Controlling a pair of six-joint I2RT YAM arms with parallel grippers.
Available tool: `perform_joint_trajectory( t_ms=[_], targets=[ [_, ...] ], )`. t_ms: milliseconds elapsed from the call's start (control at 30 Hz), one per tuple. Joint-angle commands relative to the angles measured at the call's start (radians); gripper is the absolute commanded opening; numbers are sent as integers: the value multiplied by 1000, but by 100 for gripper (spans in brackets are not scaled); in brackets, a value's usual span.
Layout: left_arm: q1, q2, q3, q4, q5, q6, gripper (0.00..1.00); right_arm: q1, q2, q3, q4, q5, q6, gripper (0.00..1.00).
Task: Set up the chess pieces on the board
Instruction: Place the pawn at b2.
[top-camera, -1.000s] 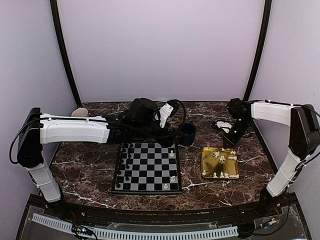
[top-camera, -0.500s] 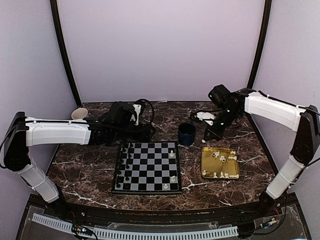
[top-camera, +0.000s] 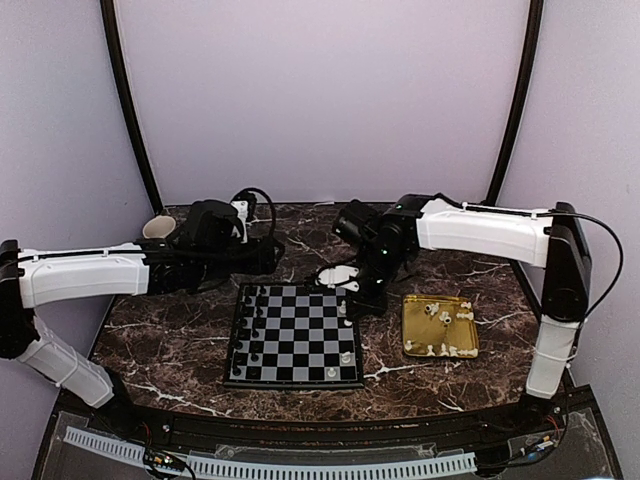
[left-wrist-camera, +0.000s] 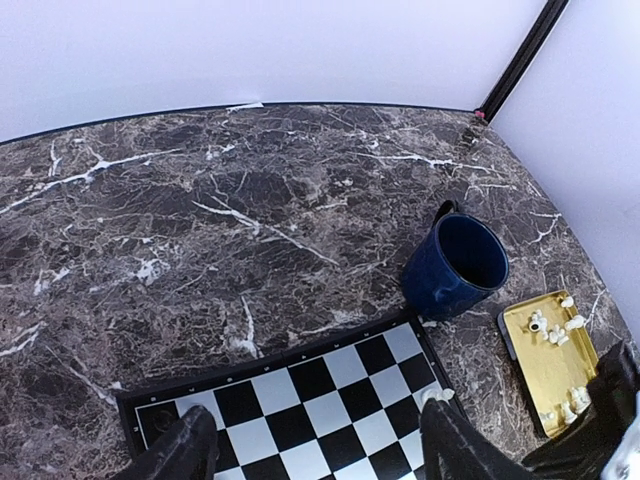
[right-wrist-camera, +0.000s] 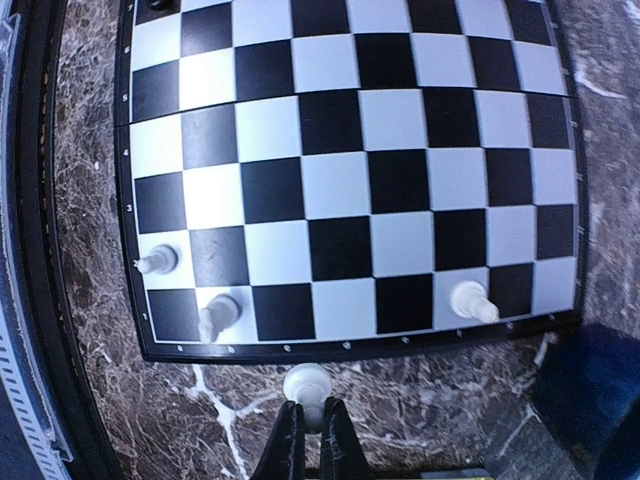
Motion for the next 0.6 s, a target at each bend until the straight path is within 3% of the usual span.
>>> perform_joint_trajectory(
  t_ms=[0, 567],
  targets=[
    [0, -80, -30, 4, -56, 3, 72, 66, 71, 67, -49, 8, -15, 4],
    [1, -125, -82, 25, -53, 13, 72, 166, 250, 170, -95, 67, 1, 5]
  ],
)
